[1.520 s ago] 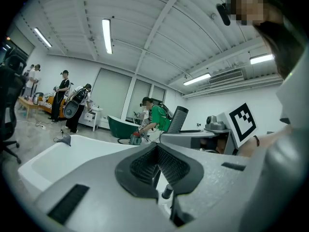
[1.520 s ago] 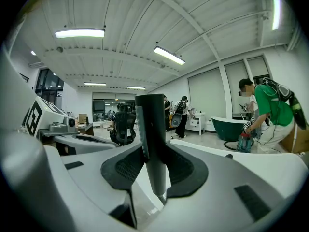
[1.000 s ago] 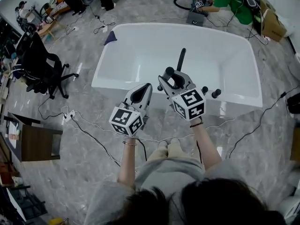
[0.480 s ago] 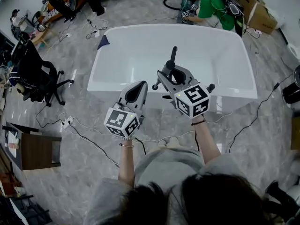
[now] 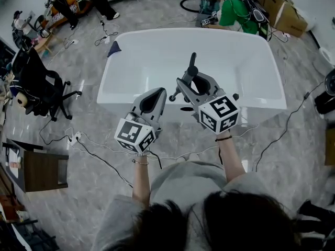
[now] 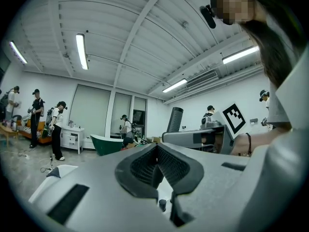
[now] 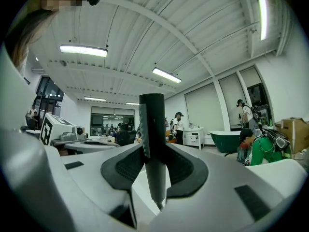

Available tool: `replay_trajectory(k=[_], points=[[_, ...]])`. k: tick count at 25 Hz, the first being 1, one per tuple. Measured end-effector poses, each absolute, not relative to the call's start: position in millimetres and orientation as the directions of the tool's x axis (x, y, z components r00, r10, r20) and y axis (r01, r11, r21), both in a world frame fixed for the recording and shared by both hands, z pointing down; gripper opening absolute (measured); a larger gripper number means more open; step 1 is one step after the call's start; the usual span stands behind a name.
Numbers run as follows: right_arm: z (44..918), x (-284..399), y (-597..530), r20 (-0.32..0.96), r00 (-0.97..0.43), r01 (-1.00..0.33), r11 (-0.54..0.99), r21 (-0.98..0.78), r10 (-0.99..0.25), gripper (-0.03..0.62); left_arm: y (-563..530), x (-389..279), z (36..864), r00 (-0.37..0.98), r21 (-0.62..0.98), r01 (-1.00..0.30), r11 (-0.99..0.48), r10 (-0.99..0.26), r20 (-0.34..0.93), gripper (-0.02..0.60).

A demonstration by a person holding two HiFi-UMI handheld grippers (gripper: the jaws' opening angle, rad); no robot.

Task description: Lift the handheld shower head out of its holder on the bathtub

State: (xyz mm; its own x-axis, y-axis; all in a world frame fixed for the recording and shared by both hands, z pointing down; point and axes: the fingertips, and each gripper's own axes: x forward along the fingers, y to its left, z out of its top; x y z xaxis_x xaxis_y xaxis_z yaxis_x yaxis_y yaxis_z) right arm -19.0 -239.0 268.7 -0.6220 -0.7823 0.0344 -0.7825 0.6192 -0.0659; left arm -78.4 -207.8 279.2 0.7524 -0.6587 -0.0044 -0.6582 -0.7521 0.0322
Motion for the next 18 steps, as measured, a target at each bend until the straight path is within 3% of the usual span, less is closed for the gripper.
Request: replay_trajectory(k=[18], points=[[264, -11, -246, -0.005, -0.635, -0.771, 0.634, -0.065, -0.773, 0.132, -220, -61, 280, 0.77, 0.029, -0.638, -0.77, -0.638, -0.008, 0.006]])
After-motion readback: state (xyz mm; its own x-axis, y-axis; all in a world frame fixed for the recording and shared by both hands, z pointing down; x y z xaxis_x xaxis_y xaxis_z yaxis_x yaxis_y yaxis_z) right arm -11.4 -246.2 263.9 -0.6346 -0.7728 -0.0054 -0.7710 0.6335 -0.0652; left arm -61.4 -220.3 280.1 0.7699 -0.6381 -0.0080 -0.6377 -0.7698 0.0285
